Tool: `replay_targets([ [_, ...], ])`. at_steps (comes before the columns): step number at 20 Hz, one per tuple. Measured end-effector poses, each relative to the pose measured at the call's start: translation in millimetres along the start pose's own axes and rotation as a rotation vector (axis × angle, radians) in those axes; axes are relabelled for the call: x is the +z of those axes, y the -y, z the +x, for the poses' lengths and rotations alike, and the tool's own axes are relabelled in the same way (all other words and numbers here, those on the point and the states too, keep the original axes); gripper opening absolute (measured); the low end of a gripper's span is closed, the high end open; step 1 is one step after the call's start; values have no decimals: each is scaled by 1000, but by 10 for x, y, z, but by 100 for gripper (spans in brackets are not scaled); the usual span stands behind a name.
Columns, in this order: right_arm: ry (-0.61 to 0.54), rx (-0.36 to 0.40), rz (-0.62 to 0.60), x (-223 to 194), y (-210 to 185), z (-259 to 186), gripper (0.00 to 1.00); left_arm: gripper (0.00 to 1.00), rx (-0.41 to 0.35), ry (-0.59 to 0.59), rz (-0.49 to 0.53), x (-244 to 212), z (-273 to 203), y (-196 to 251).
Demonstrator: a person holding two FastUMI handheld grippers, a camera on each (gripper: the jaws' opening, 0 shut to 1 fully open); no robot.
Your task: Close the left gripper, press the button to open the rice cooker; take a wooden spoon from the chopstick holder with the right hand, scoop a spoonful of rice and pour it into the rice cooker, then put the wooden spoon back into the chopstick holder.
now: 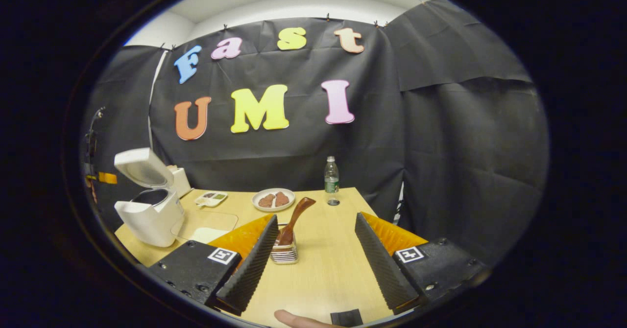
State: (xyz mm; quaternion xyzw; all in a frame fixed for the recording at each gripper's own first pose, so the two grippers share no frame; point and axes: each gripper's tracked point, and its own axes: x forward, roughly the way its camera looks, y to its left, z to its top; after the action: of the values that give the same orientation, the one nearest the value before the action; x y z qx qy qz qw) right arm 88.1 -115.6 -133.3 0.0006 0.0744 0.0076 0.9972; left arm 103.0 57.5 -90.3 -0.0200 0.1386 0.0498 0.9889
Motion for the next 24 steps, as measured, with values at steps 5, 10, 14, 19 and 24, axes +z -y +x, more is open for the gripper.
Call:
replay_targets([
  [5, -13, 38, -18, -139, -121, 165, 99, 23, -44, 125, -11, 185, -598, 138],
  [10, -18, 67, 11, -237, -203, 413, 100, 98, -35, 202, 51, 211, -990, 184],
  [14, -18, 95, 34, -311, -262, 742, 100, 98, -52, 249, 74, 180, -1257, 290],
  [19, -23, 145, 89, -418, -399, 1250, 100, 97, -113, 304, 97, 34, -1458, 494],
  [24, -60, 140, 122, -656, -460, 1840, 100, 95, -128, 321, 107, -208, -1622, 545],
])
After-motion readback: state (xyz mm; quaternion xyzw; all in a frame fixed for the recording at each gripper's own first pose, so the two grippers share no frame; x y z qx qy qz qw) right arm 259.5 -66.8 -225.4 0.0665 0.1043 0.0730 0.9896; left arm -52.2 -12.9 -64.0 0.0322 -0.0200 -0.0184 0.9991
